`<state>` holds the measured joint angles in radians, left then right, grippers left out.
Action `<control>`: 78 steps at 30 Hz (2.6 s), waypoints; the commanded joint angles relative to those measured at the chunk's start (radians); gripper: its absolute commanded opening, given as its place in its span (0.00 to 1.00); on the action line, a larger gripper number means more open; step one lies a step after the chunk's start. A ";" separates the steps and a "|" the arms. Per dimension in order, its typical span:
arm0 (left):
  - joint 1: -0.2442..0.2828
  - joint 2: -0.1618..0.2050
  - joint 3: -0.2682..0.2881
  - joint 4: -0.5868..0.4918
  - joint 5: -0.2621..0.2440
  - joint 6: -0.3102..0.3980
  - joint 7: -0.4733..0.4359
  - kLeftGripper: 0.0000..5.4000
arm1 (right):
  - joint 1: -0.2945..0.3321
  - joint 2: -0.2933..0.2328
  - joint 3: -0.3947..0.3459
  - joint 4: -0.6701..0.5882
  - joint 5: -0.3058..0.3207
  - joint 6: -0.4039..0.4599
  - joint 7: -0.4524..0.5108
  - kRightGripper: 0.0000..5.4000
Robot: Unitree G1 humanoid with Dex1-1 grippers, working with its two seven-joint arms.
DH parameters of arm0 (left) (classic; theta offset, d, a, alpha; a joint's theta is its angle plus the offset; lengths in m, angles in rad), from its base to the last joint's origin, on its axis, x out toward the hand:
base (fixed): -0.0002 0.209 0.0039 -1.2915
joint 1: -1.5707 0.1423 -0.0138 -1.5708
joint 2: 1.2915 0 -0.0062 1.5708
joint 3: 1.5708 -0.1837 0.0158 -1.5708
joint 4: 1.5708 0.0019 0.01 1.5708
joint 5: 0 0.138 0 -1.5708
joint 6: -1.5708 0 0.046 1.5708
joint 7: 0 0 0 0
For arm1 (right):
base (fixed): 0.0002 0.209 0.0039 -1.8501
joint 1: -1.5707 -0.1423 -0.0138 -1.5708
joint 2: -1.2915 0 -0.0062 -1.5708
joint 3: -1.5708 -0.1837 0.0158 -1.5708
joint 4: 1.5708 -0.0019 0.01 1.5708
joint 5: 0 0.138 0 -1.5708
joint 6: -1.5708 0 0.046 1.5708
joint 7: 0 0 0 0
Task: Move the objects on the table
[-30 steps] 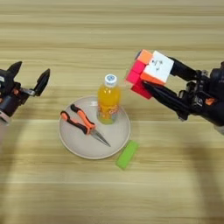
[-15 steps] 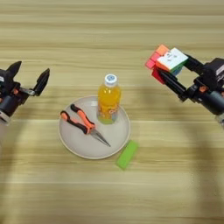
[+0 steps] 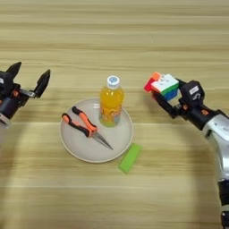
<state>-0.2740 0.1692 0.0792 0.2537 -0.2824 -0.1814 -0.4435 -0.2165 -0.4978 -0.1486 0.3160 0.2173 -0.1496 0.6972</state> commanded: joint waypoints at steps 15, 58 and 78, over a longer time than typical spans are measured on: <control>-0.013 0.000 0.007 0.008 0.007 -0.008 -0.001 1.00 | -0.028 0.046 0.019 0.190 -0.064 -0.104 -0.086 0.62; -0.014 -0.007 0.009 0.031 0.008 -0.026 0.000 1.00 | -0.020 0.095 -0.036 0.137 0.039 -0.138 -0.115 1.00; -0.014 -0.011 0.009 0.028 0.008 -0.027 0.001 1.00 | -0.097 0.081 -0.072 0.259 -0.087 -0.172 -0.325 1.00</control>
<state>-0.2744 0.1592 0.0871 0.2764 -0.2821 -0.2038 -0.4431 -0.2878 -0.3988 -0.2250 0.5563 0.1513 -0.3157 0.3916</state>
